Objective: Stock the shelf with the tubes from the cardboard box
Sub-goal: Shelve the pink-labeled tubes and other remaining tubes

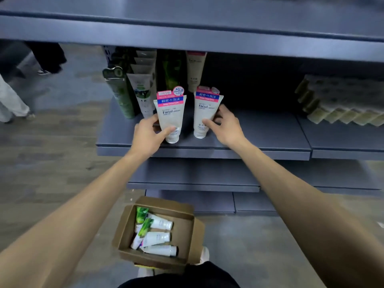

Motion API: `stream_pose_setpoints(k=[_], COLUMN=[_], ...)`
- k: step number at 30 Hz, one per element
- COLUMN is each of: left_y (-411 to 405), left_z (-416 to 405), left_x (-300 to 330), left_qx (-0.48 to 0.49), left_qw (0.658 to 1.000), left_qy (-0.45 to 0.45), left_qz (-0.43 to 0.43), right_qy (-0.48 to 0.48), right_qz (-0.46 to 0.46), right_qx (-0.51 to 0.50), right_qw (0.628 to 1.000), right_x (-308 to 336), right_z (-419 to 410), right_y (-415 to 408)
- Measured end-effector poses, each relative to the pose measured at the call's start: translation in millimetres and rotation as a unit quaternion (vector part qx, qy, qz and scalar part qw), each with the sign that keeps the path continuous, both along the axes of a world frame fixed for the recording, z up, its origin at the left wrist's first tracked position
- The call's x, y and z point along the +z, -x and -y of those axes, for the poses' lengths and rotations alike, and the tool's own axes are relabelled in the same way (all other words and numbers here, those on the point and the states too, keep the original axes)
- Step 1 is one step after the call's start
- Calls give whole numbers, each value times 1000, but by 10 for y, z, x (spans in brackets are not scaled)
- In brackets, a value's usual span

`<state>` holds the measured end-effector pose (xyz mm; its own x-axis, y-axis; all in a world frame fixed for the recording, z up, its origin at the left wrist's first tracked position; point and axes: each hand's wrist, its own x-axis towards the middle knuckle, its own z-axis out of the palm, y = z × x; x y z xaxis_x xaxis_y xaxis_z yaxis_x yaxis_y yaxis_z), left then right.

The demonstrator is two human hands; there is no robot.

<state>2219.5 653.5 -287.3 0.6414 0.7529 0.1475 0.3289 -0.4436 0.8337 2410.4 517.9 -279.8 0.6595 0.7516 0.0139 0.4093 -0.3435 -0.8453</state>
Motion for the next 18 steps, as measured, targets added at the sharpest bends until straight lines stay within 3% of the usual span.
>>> stream_pose_setpoints(k=[9, 18], left_y=[-54, -192], left_z=[-24, -84], left_x=[-110, -205], left_qx=[21, 36], left_qw=[999, 999], left_qy=[9, 10], left_qz=[-28, -2], right_qy=[0, 4], right_qz=[-2, 29], right_qx=[9, 13], right_qw=[1000, 1000], right_x=[-16, 1], right_z=[-213, -526], right_y=[-184, -482])
